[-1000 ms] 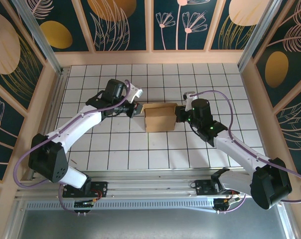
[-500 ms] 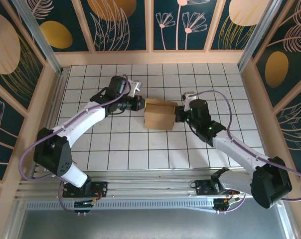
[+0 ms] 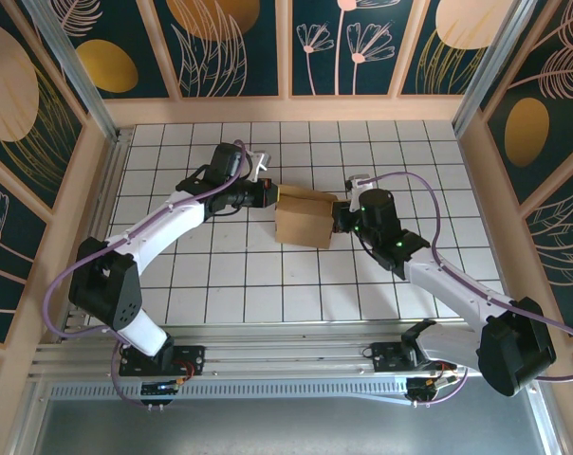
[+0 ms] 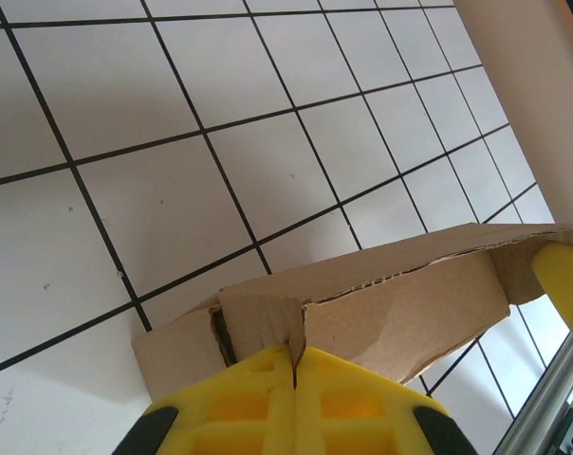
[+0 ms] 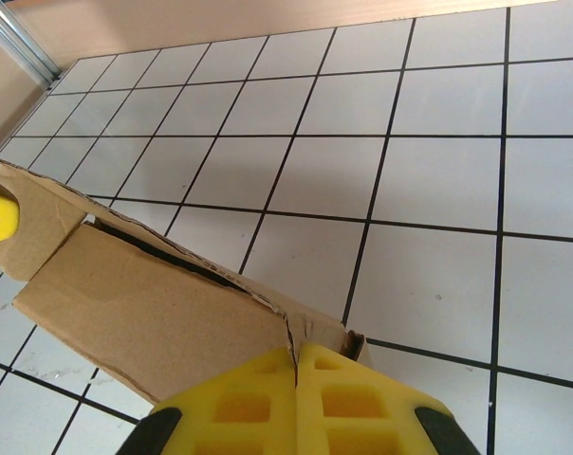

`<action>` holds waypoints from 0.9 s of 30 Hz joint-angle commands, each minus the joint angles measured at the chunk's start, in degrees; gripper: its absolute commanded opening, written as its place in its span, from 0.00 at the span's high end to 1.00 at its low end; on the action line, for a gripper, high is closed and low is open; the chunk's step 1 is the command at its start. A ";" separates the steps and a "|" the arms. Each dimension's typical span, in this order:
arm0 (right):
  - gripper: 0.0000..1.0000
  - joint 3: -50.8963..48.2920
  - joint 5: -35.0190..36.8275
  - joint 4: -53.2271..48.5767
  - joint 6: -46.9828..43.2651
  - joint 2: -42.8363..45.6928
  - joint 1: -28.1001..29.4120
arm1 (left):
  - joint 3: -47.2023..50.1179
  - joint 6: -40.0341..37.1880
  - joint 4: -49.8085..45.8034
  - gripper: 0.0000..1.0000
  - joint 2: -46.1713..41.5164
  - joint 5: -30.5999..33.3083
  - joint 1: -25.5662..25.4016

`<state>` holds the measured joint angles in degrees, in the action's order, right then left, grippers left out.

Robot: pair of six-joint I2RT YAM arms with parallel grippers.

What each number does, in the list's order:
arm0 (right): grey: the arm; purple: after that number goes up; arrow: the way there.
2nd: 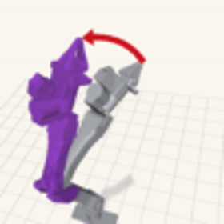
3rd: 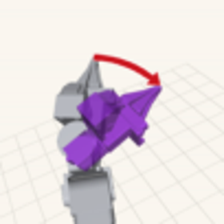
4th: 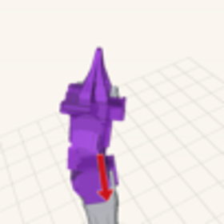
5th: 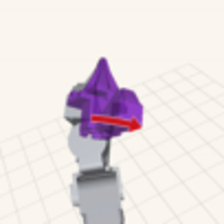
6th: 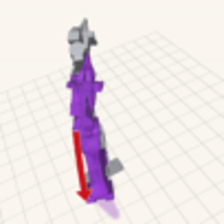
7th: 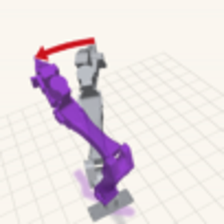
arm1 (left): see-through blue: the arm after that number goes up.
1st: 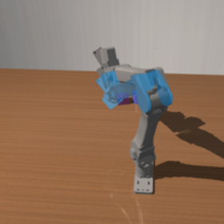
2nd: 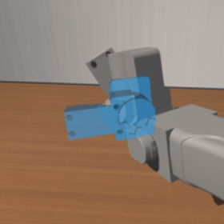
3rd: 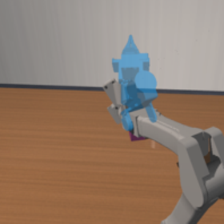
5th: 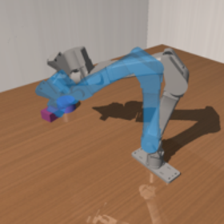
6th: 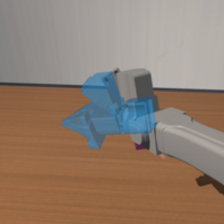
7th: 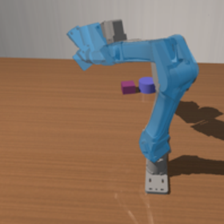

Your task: Fold the paper box

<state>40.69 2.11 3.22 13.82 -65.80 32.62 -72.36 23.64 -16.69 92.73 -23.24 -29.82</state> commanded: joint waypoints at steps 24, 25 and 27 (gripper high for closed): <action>1.00 -4.52 3.05 0.26 8.27 -3.28 8.29 | 13.27 -0.72 4.55 0.93 -3.34 -6.21 -2.43; 1.00 -5.41 3.66 1.19 8.45 -3.28 8.71 | 13.83 -0.72 4.73 0.93 -3.43 -5.76 -2.41; 1.00 -6.78 3.90 2.54 8.51 -3.20 8.94 | 14.67 -0.85 4.61 0.92 -3.72 -4.78 -2.47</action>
<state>37.28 11.75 9.17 20.08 -66.57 38.35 -60.97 21.93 -7.03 87.61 -23.68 -30.02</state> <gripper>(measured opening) 0.054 0.079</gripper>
